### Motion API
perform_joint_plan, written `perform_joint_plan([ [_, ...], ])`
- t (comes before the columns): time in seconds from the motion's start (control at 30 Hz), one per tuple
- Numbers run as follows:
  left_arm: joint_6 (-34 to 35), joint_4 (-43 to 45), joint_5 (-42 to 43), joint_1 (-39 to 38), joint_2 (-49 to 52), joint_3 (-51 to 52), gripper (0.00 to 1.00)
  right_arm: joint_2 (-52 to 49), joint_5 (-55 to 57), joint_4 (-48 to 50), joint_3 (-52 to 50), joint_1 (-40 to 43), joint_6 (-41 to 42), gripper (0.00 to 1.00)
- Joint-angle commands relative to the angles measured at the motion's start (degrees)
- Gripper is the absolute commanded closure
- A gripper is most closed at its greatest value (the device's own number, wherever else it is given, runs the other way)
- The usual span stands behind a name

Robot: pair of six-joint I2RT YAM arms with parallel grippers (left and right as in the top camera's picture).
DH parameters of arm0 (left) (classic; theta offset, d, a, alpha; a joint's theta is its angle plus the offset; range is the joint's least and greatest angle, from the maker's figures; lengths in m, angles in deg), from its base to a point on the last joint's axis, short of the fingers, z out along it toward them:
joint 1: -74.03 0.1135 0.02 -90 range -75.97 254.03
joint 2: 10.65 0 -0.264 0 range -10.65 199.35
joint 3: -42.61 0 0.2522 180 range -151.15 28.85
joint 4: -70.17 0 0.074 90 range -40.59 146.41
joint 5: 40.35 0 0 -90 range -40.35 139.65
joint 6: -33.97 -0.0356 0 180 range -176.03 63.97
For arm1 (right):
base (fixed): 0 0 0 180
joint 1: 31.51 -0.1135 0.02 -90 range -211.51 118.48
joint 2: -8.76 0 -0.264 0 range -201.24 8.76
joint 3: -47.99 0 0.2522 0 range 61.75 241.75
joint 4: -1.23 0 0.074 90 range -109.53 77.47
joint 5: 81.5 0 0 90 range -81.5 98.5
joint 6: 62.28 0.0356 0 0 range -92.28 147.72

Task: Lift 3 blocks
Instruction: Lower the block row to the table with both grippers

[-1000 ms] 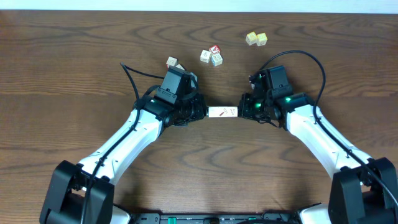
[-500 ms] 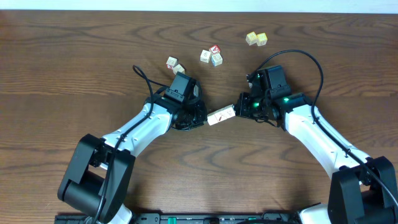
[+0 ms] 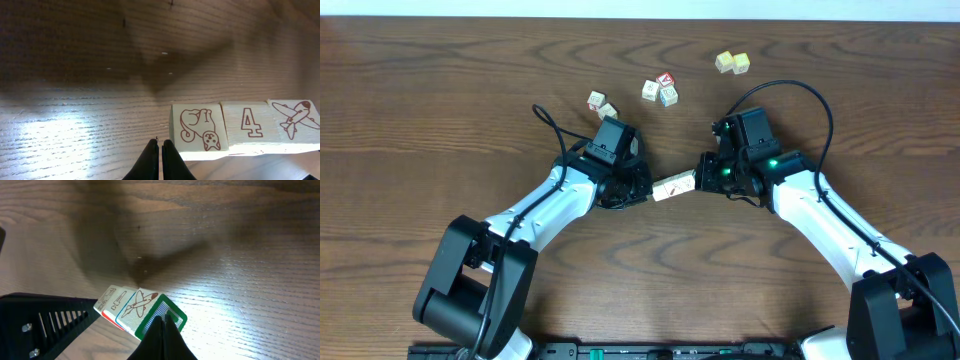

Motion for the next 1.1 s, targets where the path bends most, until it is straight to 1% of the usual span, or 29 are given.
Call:
perform_joint_plan([
  [0.0, -0.1, 3.0, 7.8, -3.5, -0.8, -2.0, 0.93, 0.0, -10.8, 0.0, 0.3, -4.1, 0.4, 0.99],
  [0.17, -0.1, 3.0, 7.1, -3.8, -0.8, -2.0, 0.93, 0.0, -10.5, 0.5, -0.9, -4.1, 0.4, 0.99],
  [0.47, -0.1, 3.2, 6.1, -4.1, -0.3, -2.0, 0.93, 0.0, -11.3, 8.1, -7.0, -4.0, 2.6, 0.99],
  [0.8, 0.1, 4.5, 5.9, -4.5, 2.9, -2.0, 0.93, 0.0, -11.3, 8.5, -7.5, -4.0, 3.0, 0.99],
  [1.07, 0.1, 5.0, 5.9, -4.5, 3.0, -2.0, 0.93, 0.0, -10.9, 9.3, -9.9, -4.0, 3.1, 0.99],
])
